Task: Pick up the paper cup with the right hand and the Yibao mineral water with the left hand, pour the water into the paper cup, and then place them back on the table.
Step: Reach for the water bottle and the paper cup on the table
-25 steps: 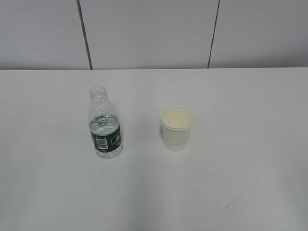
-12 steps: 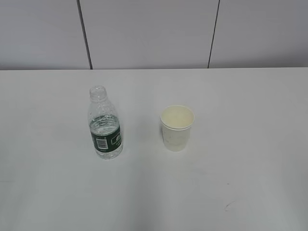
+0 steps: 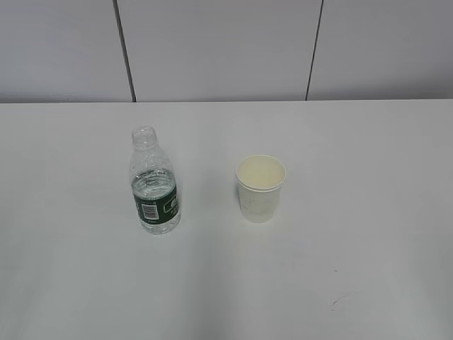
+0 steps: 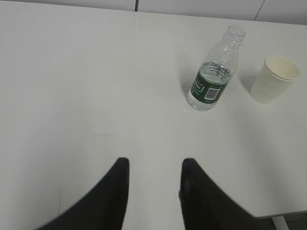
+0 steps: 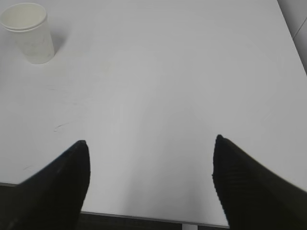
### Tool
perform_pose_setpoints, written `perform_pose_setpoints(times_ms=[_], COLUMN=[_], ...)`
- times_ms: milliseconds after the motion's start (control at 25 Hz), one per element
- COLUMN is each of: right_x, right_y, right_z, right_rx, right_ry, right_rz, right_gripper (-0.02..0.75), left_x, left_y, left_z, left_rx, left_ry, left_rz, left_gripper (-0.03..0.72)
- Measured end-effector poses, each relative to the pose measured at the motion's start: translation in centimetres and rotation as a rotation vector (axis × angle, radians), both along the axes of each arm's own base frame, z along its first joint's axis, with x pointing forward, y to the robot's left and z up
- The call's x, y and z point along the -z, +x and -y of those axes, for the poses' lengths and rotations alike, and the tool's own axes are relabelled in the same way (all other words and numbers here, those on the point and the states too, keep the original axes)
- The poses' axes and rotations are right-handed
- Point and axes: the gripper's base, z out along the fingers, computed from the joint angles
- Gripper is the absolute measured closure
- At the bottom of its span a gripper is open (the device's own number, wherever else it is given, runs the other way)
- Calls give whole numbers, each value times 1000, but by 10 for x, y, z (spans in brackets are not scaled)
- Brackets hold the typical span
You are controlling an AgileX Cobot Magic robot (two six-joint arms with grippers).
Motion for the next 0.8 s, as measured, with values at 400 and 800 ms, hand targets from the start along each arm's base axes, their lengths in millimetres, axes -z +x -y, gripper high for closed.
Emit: perform_pose_setpoints(times_ms=[400, 800], right_x=[-1, -40], right_y=[0, 52], right_z=[0, 1], right_rx=[1, -20], right_ry=[2, -40], right_rz=[11, 323], right_gripper=[146, 146], left_x=[0, 0], left_y=[0, 1], left_z=[0, 2], left_rx=[3, 30], left_ry=[-4, 5], left_rz=[-1, -7], left_gripper=[236, 124])
